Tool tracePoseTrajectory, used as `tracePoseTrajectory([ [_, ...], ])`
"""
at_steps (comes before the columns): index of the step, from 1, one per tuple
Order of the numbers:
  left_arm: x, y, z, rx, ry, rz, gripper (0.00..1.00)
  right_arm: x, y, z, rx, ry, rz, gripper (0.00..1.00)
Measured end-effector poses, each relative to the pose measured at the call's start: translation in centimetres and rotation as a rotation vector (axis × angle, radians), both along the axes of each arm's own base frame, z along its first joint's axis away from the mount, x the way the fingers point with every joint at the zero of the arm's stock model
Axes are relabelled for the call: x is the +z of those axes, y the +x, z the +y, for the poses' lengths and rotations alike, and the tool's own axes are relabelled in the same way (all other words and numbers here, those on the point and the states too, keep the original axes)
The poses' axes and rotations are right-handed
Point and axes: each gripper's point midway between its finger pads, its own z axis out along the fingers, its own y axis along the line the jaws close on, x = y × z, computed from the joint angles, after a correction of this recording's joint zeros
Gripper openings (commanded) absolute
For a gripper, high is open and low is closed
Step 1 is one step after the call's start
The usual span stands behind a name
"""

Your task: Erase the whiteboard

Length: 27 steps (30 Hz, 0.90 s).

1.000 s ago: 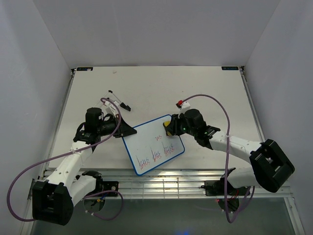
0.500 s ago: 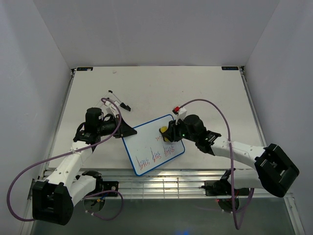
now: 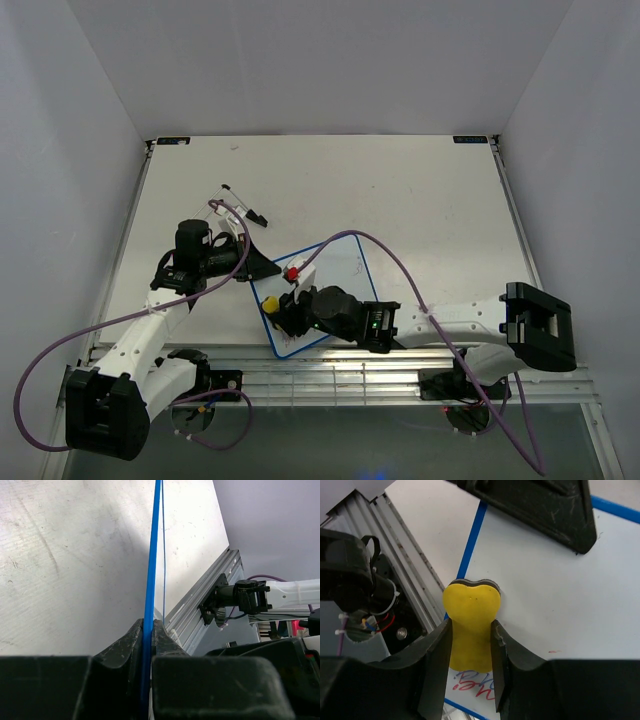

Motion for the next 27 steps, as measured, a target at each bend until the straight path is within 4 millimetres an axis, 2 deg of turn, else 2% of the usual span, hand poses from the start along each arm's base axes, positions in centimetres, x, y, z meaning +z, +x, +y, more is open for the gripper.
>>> tracePoseTrajectory([
  [6, -0.1, 0.1, 0.0, 0.003, 0.005, -0.004, 0.00, 0.0, 2.4, -0.9, -0.140, -0.018, -0.036, 0.31],
  [9, 0.0, 0.3, 0.0, 0.007, 0.006, -0.015, 0.00, -0.7, 4.4, -2.5, -0.217, -0.030, -0.044, 0.31],
  [13, 0.0, 1.0, 0.1, 0.030, 0.015, -0.034, 0.00, -2.7, 8.1, -6.9, -0.353, -0.036, -0.026, 0.31],
  [16, 0.1, 1.4, 0.3, 0.047, 0.020, -0.048, 0.00, -4.7, 11.1, -11.3, -0.462, -0.046, -0.018, 0.31],
  [20, 0.0, 1.6, 0.3, 0.056, 0.024, -0.044, 0.00, -7.6, 13.2, -16.0, -0.560, -0.104, -0.015, 0.31],
  [22, -0.1, 1.6, 0.3, 0.055, 0.024, -0.039, 0.00, -7.9, 13.4, -16.6, -0.561, -0.120, -0.019, 0.31],
  [27, -0.3, 1.5, 0.2, 0.049, 0.023, -0.031, 0.00, -7.5, 13.0, -15.9, -0.496, -0.127, -0.022, 0.31],
])
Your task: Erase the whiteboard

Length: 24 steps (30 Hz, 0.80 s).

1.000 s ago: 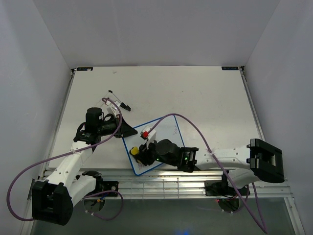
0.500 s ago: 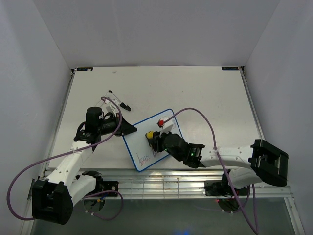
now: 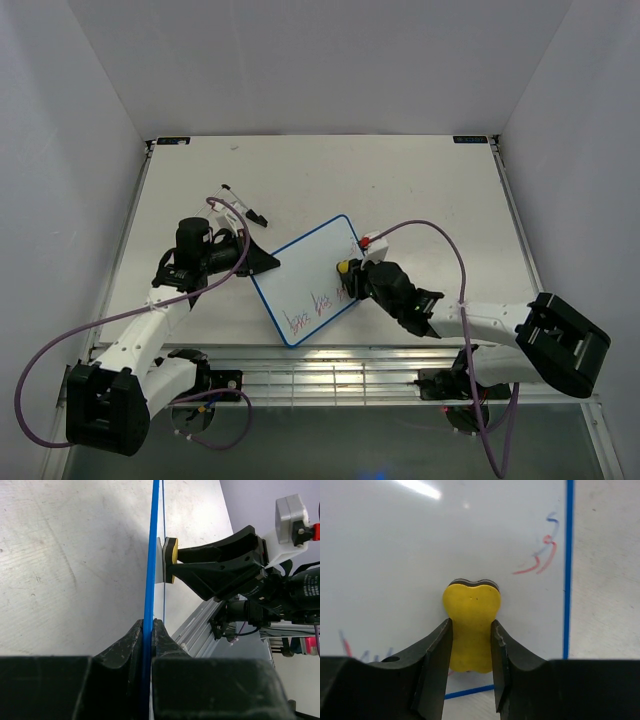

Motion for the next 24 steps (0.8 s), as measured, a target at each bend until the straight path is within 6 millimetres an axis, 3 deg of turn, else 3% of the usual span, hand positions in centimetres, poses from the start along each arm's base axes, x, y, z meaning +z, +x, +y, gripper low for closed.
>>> tracePoseTrajectory([
  [6, -0.7, -0.7, -0.8, -0.055, -0.017, 0.050, 0.00, 4.0, -1.0, 4.6, 0.156, 0.100, -0.009, 0.31],
  [8, -1.0, -1.3, -1.1, -0.083, -0.024, 0.078, 0.00, 5.4, -0.3, 5.1, 0.163, 0.134, -0.013, 0.31],
  [11, -1.2, -1.7, -1.4, -0.098, -0.026, 0.094, 0.00, 5.5, 2.2, 3.5, 0.104, 0.134, 0.004, 0.31],
  [15, -1.4, -1.8, -1.2, -0.085, -0.022, 0.117, 0.00, 3.6, 4.5, 0.4, 0.021, 0.108, 0.067, 0.31],
  [20, -1.6, -1.8, -1.2, -0.072, -0.019, 0.135, 0.00, 0.9, 2.9, -2.8, -0.009, 0.089, 0.123, 0.31],
  [24, -1.6, -1.8, -1.1, -0.066, -0.018, 0.144, 0.00, -0.2, 1.8, -3.9, 0.005, 0.087, 0.155, 0.31],
])
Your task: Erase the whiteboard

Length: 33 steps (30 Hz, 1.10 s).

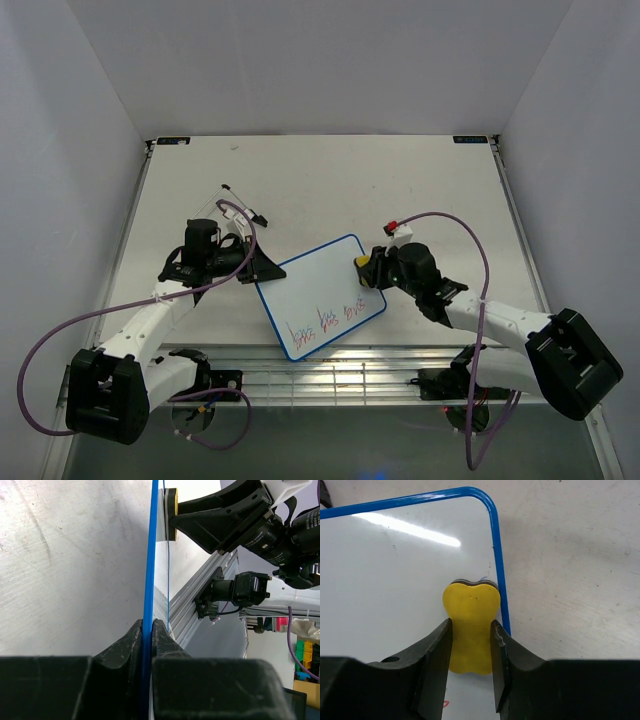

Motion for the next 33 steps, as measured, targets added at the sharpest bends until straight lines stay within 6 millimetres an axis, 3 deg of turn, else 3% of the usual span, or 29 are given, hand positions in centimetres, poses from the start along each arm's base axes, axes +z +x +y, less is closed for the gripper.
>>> tracePoseTrajectory([
  [7, 0.0, -0.1, 0.0, 0.000, 0.000, 0.008, 0.00, -0.1, -1.1, 0.6, 0.051, 0.042, 0.019, 0.31],
  [16, 0.0, -0.1, 0.0, 0.000, 0.000, 0.007, 0.00, -1.1, 0.4, -2.1, -0.064, 0.044, 0.100, 0.31],
  [27, 0.2, 0.0, -0.1, -0.006, -0.003, -0.002, 0.00, 2.0, 3.1, 1.2, 0.026, 0.053, 0.089, 0.31],
  [33, 0.0, 0.0, 0.1, 0.006, 0.004, 0.008, 0.00, 1.8, 3.8, 2.2, 0.095, 0.023, 0.076, 0.31],
])
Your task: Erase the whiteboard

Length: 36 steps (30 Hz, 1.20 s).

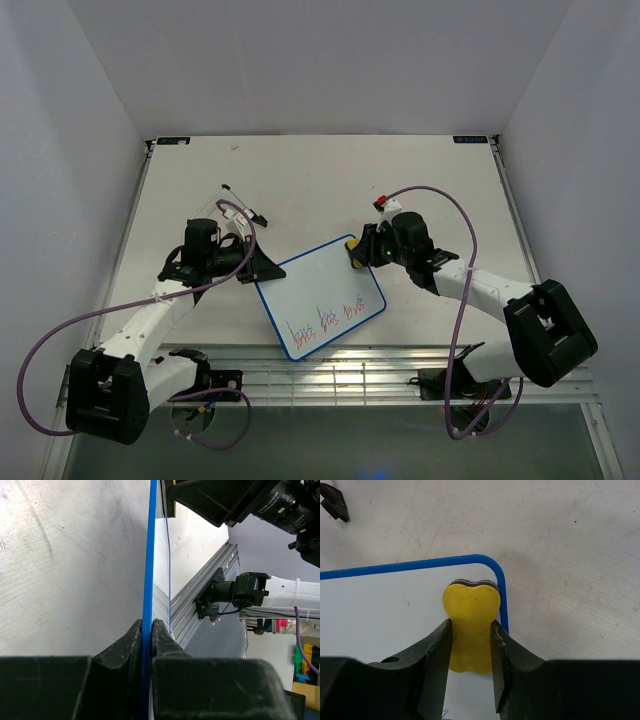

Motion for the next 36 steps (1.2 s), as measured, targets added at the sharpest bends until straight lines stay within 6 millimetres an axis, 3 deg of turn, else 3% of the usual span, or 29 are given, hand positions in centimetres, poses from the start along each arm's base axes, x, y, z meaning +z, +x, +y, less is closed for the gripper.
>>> tracePoseTrajectory([
  [6, 0.1, 0.0, 0.0, 0.004, 0.000, -0.002, 0.00, -0.5, -0.2, -1.2, -0.008, -0.006, -0.011, 0.31],
  [12, -0.1, -0.1, 0.2, 0.020, 0.007, 0.018, 0.00, -3.4, -3.2, -3.2, -0.005, -0.021, 0.026, 0.31],
  [19, -0.1, 0.0, 0.4, 0.036, 0.007, 0.029, 0.00, -3.1, -2.2, -2.4, 0.028, -0.030, 0.032, 0.31],
  [25, 0.3, 0.4, 0.2, 0.023, 0.001, -0.002, 0.00, 0.9, 0.6, 1.4, 0.126, 0.012, -0.028, 0.31],
  [28, 0.2, 0.5, 0.2, 0.018, 0.002, -0.004, 0.00, 2.3, 0.9, 3.8, 0.181, 0.027, -0.055, 0.30],
  [36, -0.2, 0.3, 0.4, 0.038, 0.011, 0.030, 0.00, 3.8, -2.8, 10.2, 0.315, 0.040, -0.122, 0.29],
])
